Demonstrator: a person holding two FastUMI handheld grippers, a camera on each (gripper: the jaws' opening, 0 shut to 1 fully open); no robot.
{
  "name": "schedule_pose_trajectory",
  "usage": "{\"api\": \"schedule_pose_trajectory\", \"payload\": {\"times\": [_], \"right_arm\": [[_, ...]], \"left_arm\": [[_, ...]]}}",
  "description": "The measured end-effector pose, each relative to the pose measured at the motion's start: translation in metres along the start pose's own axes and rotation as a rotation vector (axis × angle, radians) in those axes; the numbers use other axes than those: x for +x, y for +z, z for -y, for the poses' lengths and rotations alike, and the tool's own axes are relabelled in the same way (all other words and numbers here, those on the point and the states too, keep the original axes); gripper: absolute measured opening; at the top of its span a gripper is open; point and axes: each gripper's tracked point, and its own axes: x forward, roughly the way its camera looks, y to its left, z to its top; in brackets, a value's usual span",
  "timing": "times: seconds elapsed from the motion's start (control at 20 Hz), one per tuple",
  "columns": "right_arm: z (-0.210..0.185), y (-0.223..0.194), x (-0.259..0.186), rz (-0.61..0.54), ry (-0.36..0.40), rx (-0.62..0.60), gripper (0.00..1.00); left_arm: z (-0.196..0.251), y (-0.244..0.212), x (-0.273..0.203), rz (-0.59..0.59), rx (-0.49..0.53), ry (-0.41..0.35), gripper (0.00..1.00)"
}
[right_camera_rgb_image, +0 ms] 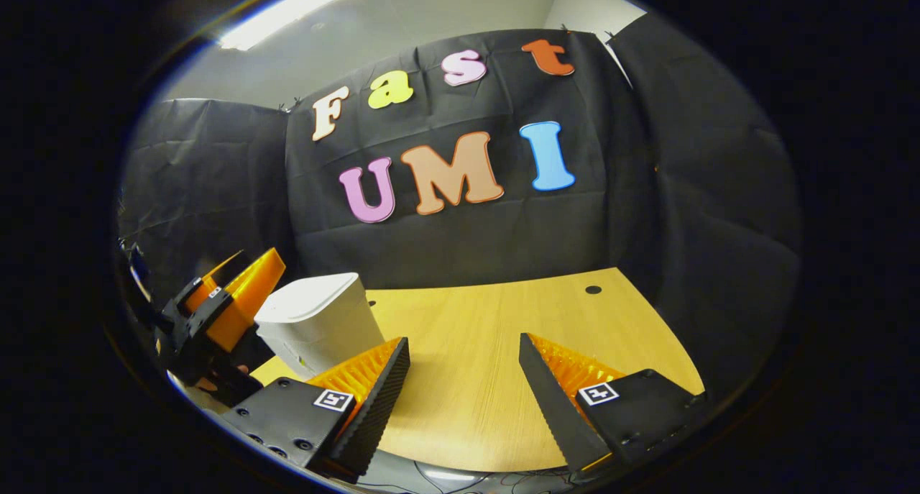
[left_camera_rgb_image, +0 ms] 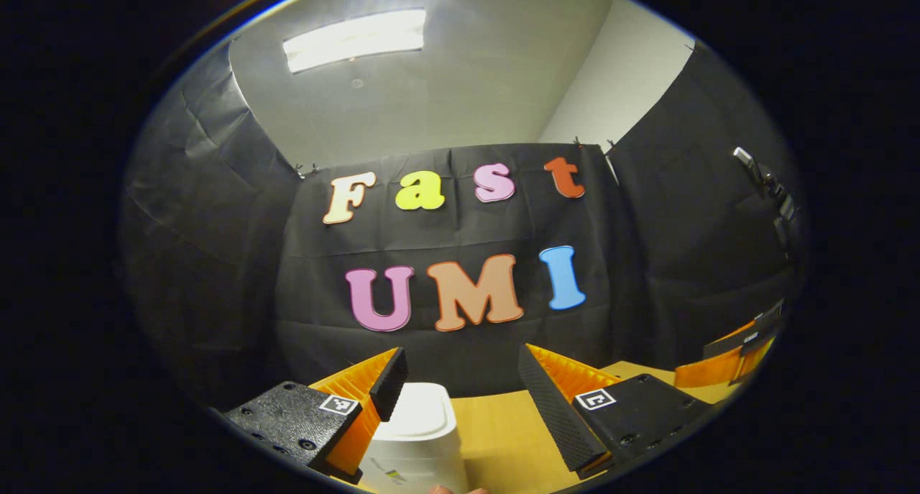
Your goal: Press the lid of the desktop garbage bin to open it, pick up the crumpled paper on the desktop and throw it into the bin, then pick up the pop can on the desktop and drop it into the bin, and finally close the garbage bin lid.
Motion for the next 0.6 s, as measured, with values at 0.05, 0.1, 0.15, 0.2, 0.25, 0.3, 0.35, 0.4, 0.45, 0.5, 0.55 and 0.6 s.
{"api": "schedule_pose_trajectory", "payload": {"times": [0.05,0.1,0.15,0.2,0.25,0.3,0.35,0.4,0.45,0.5,0.55,0.6], "right_arm": [[0.006,0.003,-0.003,0.016,-0.02,0.006,0.97],[0.01,0.004,-0.005,0.028,-0.035,0.008,0.97],[0.014,0.006,-0.008,0.044,-0.05,0.008,0.97],[0.017,0.008,-0.012,0.056,-0.06,0.007,0.97],[0.018,0.01,-0.016,0.071,-0.071,0.007,0.97],[0.021,0.011,-0.019,0.083,-0.081,0.008,0.97],[0.022,0.011,-0.021,0.093,-0.088,0.008,0.97],[0.022,0.011,-0.023,0.095,-0.093,0.012,0.97],[0.022,0.011,-0.025,0.096,-0.095,0.016,0.97],[0.022,0.011,-0.027,0.097,-0.099,0.02,0.97],[0.023,0.011,-0.028,0.099,-0.103,0.022,0.97],[0.024,0.01,-0.03,0.101,-0.109,0.023,0.97]], "left_arm": [[0.012,0.0,-0.003,-0.005,-0.024,-0.022,1.0],[0.022,0.001,-0.007,-0.013,-0.049,-0.041,0.93],[0.028,0.001,-0.008,-0.022,-0.073,-0.051,0.93],[0.034,0.001,-0.01,-0.031,-0.096,-0.059,0.93],[0.039,-0.001,-0.012,-0.043,-0.113,-0.066,0.93],[0.041,-0.001,-0.014,-0.053,-0.124,-0.069,0.93],[0.041,-0.003,-0.014,-0.062,-0.128,-0.067,0.93],[0.039,-0.005,-0.015,-0.073,-0.127,-0.061,0.93],[0.037,-0.008,-0.016,-0.086,-0.125,-0.056,0.93],[0.036,-0.011,-0.016,-0.096,-0.121,-0.054,0.93],[0.036,-0.011,-0.017,-0.099,-0.12,-0.053,0.93],[0.035,-0.012,-0.018,-0.102,-0.123,-0.056,0.93]]}}
